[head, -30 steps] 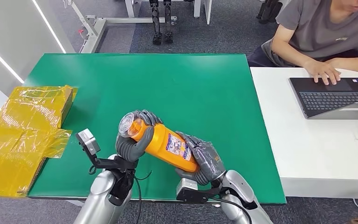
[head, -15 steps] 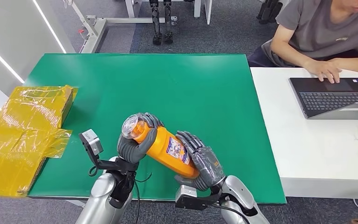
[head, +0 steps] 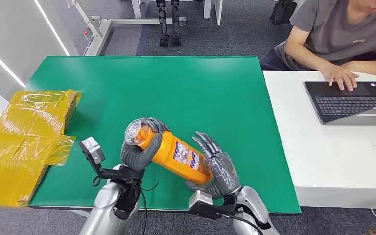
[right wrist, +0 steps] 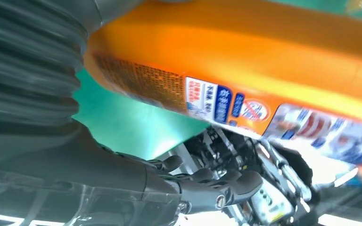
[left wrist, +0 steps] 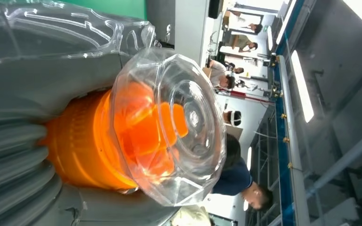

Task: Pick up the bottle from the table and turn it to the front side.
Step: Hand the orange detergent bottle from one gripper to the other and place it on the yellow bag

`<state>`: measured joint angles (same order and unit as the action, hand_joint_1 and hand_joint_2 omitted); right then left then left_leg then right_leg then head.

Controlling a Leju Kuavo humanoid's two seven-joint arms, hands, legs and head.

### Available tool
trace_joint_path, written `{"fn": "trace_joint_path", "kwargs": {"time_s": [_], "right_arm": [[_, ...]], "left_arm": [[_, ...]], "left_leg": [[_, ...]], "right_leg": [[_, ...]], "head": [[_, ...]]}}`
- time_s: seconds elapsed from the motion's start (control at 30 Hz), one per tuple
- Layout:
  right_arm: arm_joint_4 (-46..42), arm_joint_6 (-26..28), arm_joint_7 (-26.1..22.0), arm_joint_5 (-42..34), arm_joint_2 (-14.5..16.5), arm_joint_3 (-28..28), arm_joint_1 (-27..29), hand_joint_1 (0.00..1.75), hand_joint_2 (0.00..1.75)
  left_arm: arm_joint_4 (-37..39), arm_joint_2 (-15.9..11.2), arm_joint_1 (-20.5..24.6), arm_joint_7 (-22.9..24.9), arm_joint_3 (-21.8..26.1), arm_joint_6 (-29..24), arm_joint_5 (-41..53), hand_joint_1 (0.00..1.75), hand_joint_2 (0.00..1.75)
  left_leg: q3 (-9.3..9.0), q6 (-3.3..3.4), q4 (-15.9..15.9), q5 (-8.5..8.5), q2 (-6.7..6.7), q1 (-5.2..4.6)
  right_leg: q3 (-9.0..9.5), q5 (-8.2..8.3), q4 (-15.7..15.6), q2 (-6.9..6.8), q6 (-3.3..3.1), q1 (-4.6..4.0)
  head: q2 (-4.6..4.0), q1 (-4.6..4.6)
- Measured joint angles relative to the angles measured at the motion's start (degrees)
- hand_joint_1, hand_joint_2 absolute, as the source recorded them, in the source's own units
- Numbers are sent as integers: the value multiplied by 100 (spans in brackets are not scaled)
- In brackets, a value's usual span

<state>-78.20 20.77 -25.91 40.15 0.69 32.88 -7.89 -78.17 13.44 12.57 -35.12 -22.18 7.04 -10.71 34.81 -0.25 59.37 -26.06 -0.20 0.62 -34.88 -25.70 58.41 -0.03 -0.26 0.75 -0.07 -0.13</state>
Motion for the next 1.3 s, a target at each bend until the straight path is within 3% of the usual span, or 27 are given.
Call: {"fn": "trace_joint_path", "kwargs": {"time_s": [0.37, 0.83, 1.0, 1.13, 1.3], "right_arm": [[-743, 1031, -640, -1661, 129, -121, 444, 0, 175], [-1743, 1126, -891, -2174, 379, -86, 512, 0, 175], [-1762, 1127, -986, -2350, 379, -58, 491, 0, 175], [-1785, 1149, -1091, -2477, 379, -31, 500, 0, 175], [-1815, 1096, -1112, -2591, 377, -23, 524, 0, 175]], "left_arm": [[-551, -128, -42, -18, 159, -403, 158, 175, 175], [-1027, -573, 204, 374, 611, -1307, 1315, 175, 175], [-1010, -924, 354, 585, 812, -1741, 2163, 175, 175], [-799, -1395, 509, 760, 841, -2108, 3350, 175, 175], [-470, -1909, 654, 888, 852, -2538, 4122, 175, 175]], "left_leg": [[0, 0, -1, 0, 1, 1], [-1, 0, -4, 2, 0, 1], [-2, -1, -4, 2, 1, 1], [-3, -1, -5, 2, 4, 2], [-4, -2, -6, 2, 10, 3]], "right_leg": [[0, -1, 1, 0, 1, 0], [1, -1, 1, 0, 0, -1], [0, -1, 2, 1, 0, -1], [-2, -1, 3, 4, -1, -2], [-3, -1, 3, 10, -3, -3]], "head": [[0, 0], [0, 1], [0, 1], [0, 0], [0, 1]]}}
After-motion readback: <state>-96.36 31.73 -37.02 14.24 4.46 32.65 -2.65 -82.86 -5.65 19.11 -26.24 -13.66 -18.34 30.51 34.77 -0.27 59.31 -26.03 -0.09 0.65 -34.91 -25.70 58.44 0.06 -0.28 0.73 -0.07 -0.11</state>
